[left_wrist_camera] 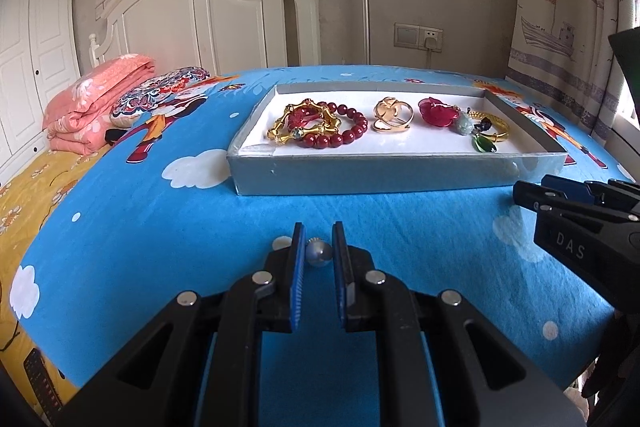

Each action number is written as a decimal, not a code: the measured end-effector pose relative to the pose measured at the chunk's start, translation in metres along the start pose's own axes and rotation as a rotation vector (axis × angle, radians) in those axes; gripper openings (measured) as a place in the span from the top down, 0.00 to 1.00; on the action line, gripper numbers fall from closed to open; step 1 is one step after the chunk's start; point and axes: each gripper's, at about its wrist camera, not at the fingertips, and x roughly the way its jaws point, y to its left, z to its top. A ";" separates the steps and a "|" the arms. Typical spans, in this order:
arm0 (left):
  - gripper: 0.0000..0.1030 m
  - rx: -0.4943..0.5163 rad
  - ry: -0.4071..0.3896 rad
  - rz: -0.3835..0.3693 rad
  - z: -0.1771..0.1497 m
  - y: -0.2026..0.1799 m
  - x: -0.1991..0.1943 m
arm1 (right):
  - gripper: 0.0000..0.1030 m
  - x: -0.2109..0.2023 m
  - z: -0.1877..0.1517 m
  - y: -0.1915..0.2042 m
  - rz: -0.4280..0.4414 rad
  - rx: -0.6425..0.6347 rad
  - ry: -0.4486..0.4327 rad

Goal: Organize jewelry
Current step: 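Grasp a white pearl with the left tool while the right tool grasps another pearl, then carry the pearls into the tray with both tools, then open both tools and withdraw them from the tray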

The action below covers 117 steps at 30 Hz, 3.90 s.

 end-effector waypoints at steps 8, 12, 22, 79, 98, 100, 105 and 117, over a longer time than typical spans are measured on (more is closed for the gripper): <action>0.87 -0.003 -0.002 -0.011 0.000 0.002 0.000 | 0.86 -0.005 -0.006 -0.001 0.013 -0.001 -0.031; 0.87 -0.004 -0.003 -0.005 0.000 0.001 -0.001 | 0.86 -0.013 -0.017 -0.002 0.038 0.004 -0.063; 0.87 -0.015 0.002 0.003 0.001 0.001 0.000 | 0.86 -0.046 -0.035 0.013 0.065 -0.069 -0.173; 0.87 -0.032 -0.019 -0.033 0.134 0.007 0.053 | 0.86 0.003 0.080 -0.006 0.018 -0.045 -0.206; 0.77 0.009 0.059 0.010 0.141 -0.004 0.097 | 0.80 0.032 0.091 -0.008 0.026 -0.022 -0.136; 0.61 -0.005 0.047 0.014 0.140 -0.002 0.095 | 0.66 0.033 0.091 -0.011 0.024 -0.003 -0.132; 0.50 -0.013 0.021 0.020 0.139 0.002 0.088 | 0.62 0.035 0.091 -0.018 0.019 0.015 -0.131; 0.14 -0.005 -0.034 0.024 0.133 0.000 0.072 | 0.55 0.030 0.086 -0.023 0.040 0.032 -0.121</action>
